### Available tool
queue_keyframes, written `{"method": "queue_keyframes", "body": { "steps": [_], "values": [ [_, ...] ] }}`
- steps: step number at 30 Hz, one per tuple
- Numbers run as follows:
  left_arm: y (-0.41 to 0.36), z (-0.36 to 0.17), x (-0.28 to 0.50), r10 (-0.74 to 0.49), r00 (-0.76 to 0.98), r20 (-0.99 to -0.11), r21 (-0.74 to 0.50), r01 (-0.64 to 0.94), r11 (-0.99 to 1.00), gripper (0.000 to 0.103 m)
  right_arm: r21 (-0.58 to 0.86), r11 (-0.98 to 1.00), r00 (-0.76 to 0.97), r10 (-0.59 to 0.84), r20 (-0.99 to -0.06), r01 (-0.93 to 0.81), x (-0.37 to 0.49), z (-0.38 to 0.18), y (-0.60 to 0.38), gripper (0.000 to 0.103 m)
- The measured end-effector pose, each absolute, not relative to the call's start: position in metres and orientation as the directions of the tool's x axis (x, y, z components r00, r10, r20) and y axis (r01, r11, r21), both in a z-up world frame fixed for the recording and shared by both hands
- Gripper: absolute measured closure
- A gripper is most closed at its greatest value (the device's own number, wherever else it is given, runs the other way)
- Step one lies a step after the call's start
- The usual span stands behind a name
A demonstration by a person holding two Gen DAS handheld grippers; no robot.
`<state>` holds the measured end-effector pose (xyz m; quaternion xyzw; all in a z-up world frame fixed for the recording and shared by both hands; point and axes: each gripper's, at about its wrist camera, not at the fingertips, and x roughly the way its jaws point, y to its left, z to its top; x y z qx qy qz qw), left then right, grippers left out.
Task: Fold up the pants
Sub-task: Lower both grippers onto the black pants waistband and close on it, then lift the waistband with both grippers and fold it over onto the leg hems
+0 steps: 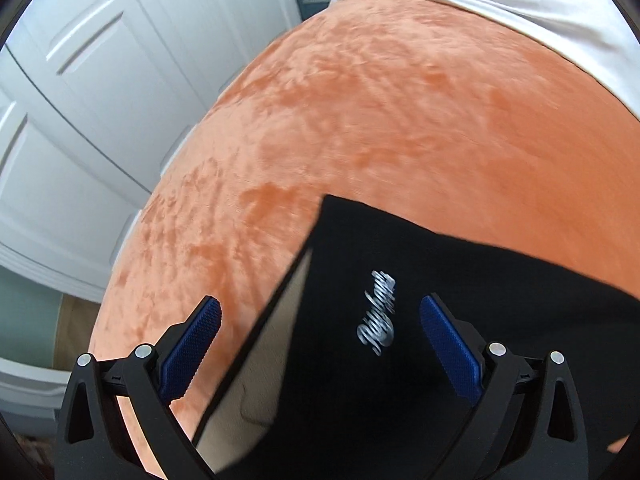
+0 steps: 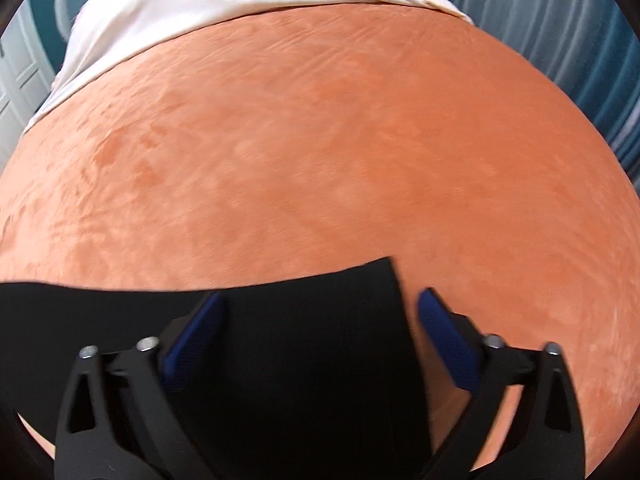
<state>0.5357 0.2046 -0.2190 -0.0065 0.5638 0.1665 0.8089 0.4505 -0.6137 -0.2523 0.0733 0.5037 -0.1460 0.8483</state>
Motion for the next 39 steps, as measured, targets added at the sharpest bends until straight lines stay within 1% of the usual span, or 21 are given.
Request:
{"method": "queue_keyframes", "body": {
  "steps": [2,4,5,7,8,9,10,11,12,14,19,23,25,27,30,32,36,37,38,39],
  "values": [
    [0.212,-0.225,0.545,0.266,0.293,-0.918,0.181,-0.288,0.941,0.005,-0.020,0.947,0.463,-0.174,-0.869,0.320,0.449,-0.252,-0.612,0.027],
    [0.214,-0.229,0.556,0.263,0.291,-0.920,0.177,-0.291,0.940,0.005,0.020,0.947,0.476,-0.143,-0.868,0.320,0.447,-0.249,-0.614,0.050],
    [0.213,-0.230,0.561,0.262,0.298,-0.918,0.177,-0.284,0.942,0.005,0.030,0.946,0.476,-0.135,-0.869,0.324,0.445,-0.246,-0.613,0.054],
    [0.209,-0.236,0.570,0.274,0.289,-0.917,0.201,-0.260,0.945,0.006,0.046,0.948,0.477,-0.117,-0.871,0.316,0.441,-0.243,-0.610,0.072],
    [0.206,-0.240,0.575,0.277,0.279,-0.920,0.211,-0.243,0.947,0.009,0.046,0.949,0.476,-0.114,-0.872,0.312,0.441,-0.241,-0.607,0.076],
    [0.204,-0.243,0.579,0.283,0.276,-0.919,0.223,-0.229,0.948,0.017,0.043,0.951,0.478,-0.114,-0.871,0.306,0.440,-0.238,-0.603,0.081],
    [0.203,-0.243,0.581,0.274,0.277,-0.921,0.217,-0.219,0.951,0.043,0.042,0.952,0.482,-0.116,-0.869,0.304,0.439,-0.235,-0.601,0.084],
    [0.202,-0.244,0.583,0.249,0.272,-0.930,0.193,-0.218,0.957,0.063,0.042,0.952,0.489,-0.118,-0.864,0.303,0.437,-0.229,-0.598,0.085],
    [0.204,-0.241,0.583,0.218,0.268,-0.938,0.157,-0.231,0.960,0.078,0.046,0.952,0.497,-0.117,-0.860,0.304,0.434,-0.224,-0.597,0.086],
    [0.205,-0.230,0.579,0.197,0.304,-0.932,0.124,-0.244,0.962,0.080,0.060,0.950,0.512,-0.113,-0.851,0.308,0.430,-0.214,-0.594,0.087],
    [0.209,-0.176,0.541,0.110,0.435,-0.894,0.026,-0.196,0.980,0.080,0.114,0.954,0.584,-0.072,-0.809,0.276,0.407,-0.168,-0.583,0.088],
    [0.212,-0.126,0.490,0.013,0.514,-0.858,-0.062,-0.129,0.990,0.080,0.144,0.962,0.642,-0.039,-0.766,0.231,0.379,-0.126,-0.569,0.088],
    [0.212,-0.101,0.455,-0.026,0.542,-0.840,-0.085,-0.084,0.993,0.080,0.150,0.968,0.673,-0.023,-0.740,0.199,0.356,-0.102,-0.561,0.088],
    [0.210,-0.086,0.429,-0.047,0.552,-0.832,-0.092,-0.053,0.994,0.080,0.152,0.973,0.695,-0.011,-0.719,0.172,0.330,-0.083,-0.554,0.088],
    [0.208,-0.069,0.372,-0.072,0.550,-0.832,-0.078,0.011,0.997,0.080,0.153,0.977,0.714,0.001,-0.700,0.149,0.289,-0.064,-0.546,0.088],
    [0.209,-0.065,0.337,-0.062,0.546,-0.836,-0.045,0.045,0.998,0.080,0.138,0.981,0.712,0.000,-0.703,0.137,0.262,-0.057,-0.540,0.088],
    [0.212,-0.080,0.284,-0.013,0.502,-0.865,0.034,0.086,0.996,0.079,0.110,0.986,0.678,-0.006,-0.735,0.128,0.210,-0.062,-0.533,0.088],
    [0.213,-0.088,0.275,-0.001,0.485,-0.875,0.045,0.083,0.996,0.081,0.110,0.985,0.669,-0.005,-0.743,0.131,0.201,-0.066,-0.531,0.088],
    [0.215,-0.094,0.267,0.012,0.475,-0.880,0.056,0.078,0.995,0.089,0.104,0.985,0.655,-0.011,-0.756,0.136,0.190,-0.073,-0.529,0.088],
    [0.218,-0.106,0.257,0.048,0.462,-0.886,0.090,0.069,0.994,0.089,0.099,0.985,0.644,-0.016,-0.764,0.142,0.184,-0.078,-0.528,0.088]
  ]
}}
